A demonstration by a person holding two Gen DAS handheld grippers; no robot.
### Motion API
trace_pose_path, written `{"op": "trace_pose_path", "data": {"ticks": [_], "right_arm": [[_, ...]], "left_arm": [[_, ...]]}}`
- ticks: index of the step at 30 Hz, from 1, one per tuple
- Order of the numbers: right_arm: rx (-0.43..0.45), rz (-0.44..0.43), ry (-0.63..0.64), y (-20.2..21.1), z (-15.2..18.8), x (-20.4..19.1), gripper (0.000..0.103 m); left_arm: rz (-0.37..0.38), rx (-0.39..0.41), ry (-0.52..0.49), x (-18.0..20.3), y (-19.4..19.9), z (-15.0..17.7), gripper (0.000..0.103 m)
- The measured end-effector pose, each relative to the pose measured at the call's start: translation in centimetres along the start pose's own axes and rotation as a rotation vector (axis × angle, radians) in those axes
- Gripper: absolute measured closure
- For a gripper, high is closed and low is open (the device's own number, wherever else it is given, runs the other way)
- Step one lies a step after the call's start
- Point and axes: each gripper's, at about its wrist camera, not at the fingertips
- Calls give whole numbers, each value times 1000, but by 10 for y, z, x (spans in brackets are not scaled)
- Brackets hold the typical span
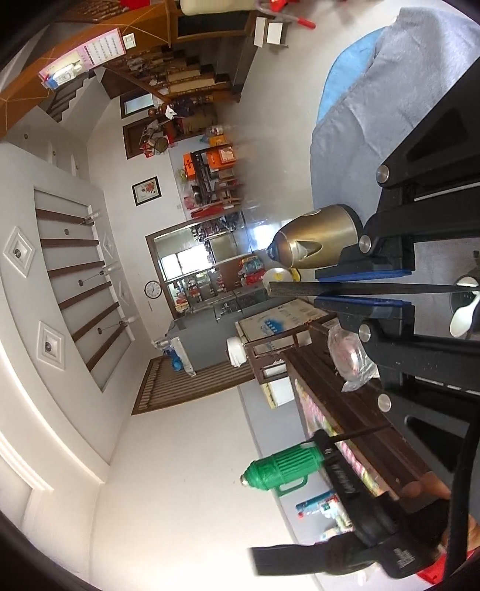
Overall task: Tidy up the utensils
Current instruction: 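Lift both chopsticks upright and carry them over the grey cup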
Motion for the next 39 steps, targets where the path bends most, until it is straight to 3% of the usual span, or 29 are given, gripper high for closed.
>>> {"op": "trace_pose_path", "data": {"ticks": [9, 13, 17, 35, 39], "right_arm": [[-40, 12, 36, -25, 25, -6, 95], [-86, 6, 37, -28, 37, -3, 95], [-137, -7, 50, -28, 44, -1, 95], [-279, -38, 62, -35, 60, -10, 94], [-326, -75, 12, -32, 58, -6, 93]], "left_arm": [[-59, -13, 17, -7, -39, 31, 96], [-74, -14, -21, -3, -37, 46, 95], [-58, -66, -50, -1, -32, 53, 94], [-93, -22, -91, 0, -16, 34, 94], [-98, -1, -95, 1, -6, 30, 94]]}}
Point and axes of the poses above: each gripper's, at about its wrist camera, not at the fingertips, and y roughly against the way its jaws point, x to its right, z to its underside, and after that the axes turned 6 degrees about z, right-handed
